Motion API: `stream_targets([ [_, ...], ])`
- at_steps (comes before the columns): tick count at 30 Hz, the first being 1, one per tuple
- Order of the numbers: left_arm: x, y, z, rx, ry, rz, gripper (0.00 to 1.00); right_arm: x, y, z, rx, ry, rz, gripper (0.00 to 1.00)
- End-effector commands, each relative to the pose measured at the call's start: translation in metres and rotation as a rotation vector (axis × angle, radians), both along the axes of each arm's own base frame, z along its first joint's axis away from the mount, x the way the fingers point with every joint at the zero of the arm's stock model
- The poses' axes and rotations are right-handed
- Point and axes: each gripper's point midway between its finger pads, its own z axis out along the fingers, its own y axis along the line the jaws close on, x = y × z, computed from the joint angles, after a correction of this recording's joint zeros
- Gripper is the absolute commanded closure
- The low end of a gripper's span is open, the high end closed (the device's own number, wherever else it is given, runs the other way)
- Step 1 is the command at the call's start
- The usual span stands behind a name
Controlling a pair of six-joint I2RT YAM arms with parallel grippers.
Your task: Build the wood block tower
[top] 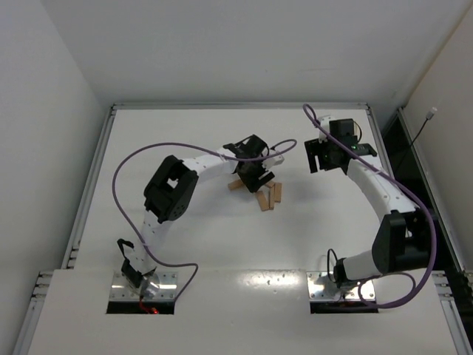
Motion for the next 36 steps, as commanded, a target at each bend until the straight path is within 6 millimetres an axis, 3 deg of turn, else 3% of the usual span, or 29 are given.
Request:
stream_targets([
  [1, -0.026, -0.002, -0.007, 0.006, 0.075, -0.028, 0.34, 0.000, -0.001, 0.005, 0.009, -0.027, 0.008, 0.31],
  [8, -0.025, -0.009, -0.006, -0.006, 0.074, -0.018, 0.35, -0.004, -0.003, 0.003, 0.015, -0.017, 0.005, 0.31],
  [11, -0.005, -0.013, 0.010, -0.052, 0.050, 0.038, 0.35, -0.004, 0.000, 0.003, 0.029, -0.016, 0.017, 0.31],
  [14, 0.011, -0.009, 0.012, -0.031, 0.022, 0.069, 0.35, -0.004, -0.003, 0.003, 0.029, -0.016, 0.008, 0.31],
  [19, 0.041, 0.013, 0.010, -0.021, 0.006, 0.177, 0.35, -0.004, -0.001, 0.000, 0.035, -0.007, 0.014, 0.31],
  [25, 0.064, 0.007, 0.014, -0.071, 0.009, 0.262, 0.33, -0.004, 0.002, 0.000, 0.055, -0.005, 0.019, 0.31],
  [29, 0.065, -0.012, 0.017, -0.142, 0.067, 0.269, 0.33, -0.004, 0.004, 0.000, 0.062, -0.004, 0.025, 0.31],
  [36, 0.053, -0.024, -0.002, -0.168, 0.154, 0.299, 0.37, -0.004, 0.004, 0.000, 0.062, -0.004, 0.025, 0.31],
])
